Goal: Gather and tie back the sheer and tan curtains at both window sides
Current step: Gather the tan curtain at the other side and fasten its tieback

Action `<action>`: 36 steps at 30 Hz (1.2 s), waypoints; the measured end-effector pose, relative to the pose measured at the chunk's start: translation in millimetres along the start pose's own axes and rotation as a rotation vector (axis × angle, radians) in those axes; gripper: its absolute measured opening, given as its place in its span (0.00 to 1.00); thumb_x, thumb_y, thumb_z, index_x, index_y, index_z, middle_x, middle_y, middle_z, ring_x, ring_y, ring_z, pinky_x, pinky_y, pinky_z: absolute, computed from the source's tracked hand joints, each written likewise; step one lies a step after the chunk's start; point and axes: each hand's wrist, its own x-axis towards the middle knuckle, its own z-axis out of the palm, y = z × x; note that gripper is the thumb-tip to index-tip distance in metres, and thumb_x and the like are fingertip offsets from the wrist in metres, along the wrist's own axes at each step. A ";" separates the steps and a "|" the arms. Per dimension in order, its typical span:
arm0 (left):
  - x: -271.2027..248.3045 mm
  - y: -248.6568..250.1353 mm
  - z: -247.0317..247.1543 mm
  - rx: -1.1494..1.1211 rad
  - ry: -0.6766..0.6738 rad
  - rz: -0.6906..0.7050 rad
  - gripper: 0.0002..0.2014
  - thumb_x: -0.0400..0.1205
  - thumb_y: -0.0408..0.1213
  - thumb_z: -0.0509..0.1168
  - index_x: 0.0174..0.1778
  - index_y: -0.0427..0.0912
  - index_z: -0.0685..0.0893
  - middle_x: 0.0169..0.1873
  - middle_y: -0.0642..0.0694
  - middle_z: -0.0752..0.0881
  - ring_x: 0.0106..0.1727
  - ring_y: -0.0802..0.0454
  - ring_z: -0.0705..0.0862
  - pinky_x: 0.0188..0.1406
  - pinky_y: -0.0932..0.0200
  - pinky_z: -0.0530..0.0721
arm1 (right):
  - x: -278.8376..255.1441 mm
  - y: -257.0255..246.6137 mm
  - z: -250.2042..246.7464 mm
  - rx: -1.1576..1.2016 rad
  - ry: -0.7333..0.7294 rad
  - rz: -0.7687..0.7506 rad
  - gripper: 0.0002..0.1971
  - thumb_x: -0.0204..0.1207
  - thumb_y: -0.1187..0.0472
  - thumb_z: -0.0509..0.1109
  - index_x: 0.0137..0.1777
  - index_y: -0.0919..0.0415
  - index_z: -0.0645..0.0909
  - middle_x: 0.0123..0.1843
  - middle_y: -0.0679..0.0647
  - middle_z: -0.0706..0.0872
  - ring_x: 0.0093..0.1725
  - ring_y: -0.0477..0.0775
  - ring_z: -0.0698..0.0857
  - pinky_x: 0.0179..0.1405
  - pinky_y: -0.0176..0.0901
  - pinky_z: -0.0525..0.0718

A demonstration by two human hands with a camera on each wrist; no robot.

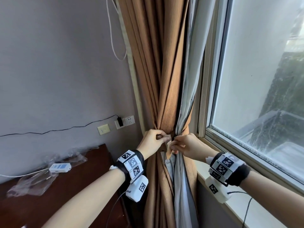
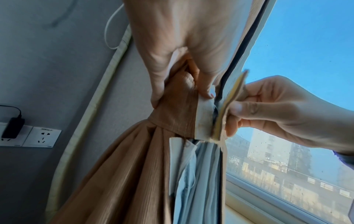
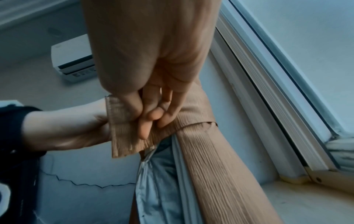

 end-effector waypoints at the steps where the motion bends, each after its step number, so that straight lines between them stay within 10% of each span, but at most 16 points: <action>1: 0.9 0.1 -0.4 0.013 -0.004 -0.002 0.04 0.77 0.39 0.74 0.40 0.43 0.91 0.32 0.62 0.87 0.39 0.75 0.83 0.40 0.80 0.73 | 1.7 0.9 -0.2 -0.032 0.018 0.014 0.07 0.79 0.60 0.71 0.42 0.62 0.85 0.39 0.48 0.92 0.42 0.45 0.89 0.44 0.28 0.81; 5: 4.9 -2.6 2.3 0.066 0.004 -0.015 0.03 0.78 0.41 0.73 0.39 0.49 0.91 0.36 0.53 0.90 0.44 0.59 0.86 0.46 0.65 0.81 | 9.6 0.8 -1.9 -0.193 0.048 0.027 0.12 0.78 0.56 0.69 0.40 0.65 0.84 0.35 0.55 0.89 0.37 0.54 0.87 0.40 0.45 0.85; 13: 6.8 1.3 -1.8 0.064 -0.007 0.005 0.05 0.77 0.41 0.74 0.40 0.44 0.92 0.35 0.54 0.89 0.39 0.67 0.83 0.39 0.83 0.70 | 13.5 -4.8 -9.7 -0.316 -0.073 0.032 0.09 0.74 0.60 0.64 0.39 0.65 0.81 0.32 0.59 0.84 0.32 0.59 0.82 0.32 0.44 0.80; 23: 12.6 -0.2 -4.0 0.126 -0.072 -0.026 0.10 0.82 0.45 0.68 0.45 0.44 0.92 0.41 0.50 0.91 0.50 0.55 0.85 0.52 0.62 0.79 | 17.6 -2.8 -5.9 -0.381 -0.010 -0.046 0.10 0.81 0.59 0.63 0.43 0.64 0.81 0.28 0.52 0.75 0.30 0.58 0.81 0.31 0.44 0.79; 28: 8.5 7.4 -6.5 -0.008 -0.087 -0.122 0.24 0.84 0.52 0.61 0.24 0.44 0.76 0.24 0.49 0.77 0.30 0.57 0.77 0.36 0.58 0.72 | 20.5 0.8 -4.3 -0.389 0.014 -0.021 0.11 0.80 0.59 0.63 0.41 0.66 0.81 0.29 0.53 0.77 0.30 0.58 0.81 0.30 0.43 0.77; 36: 9.5 3.8 -2.8 0.095 -0.044 -0.064 0.09 0.81 0.44 0.69 0.48 0.44 0.91 0.43 0.49 0.90 0.49 0.55 0.85 0.52 0.63 0.76 | 25.6 6.0 -8.3 -0.418 0.039 0.056 0.12 0.79 0.52 0.66 0.46 0.61 0.84 0.31 0.53 0.80 0.31 0.57 0.80 0.29 0.42 0.74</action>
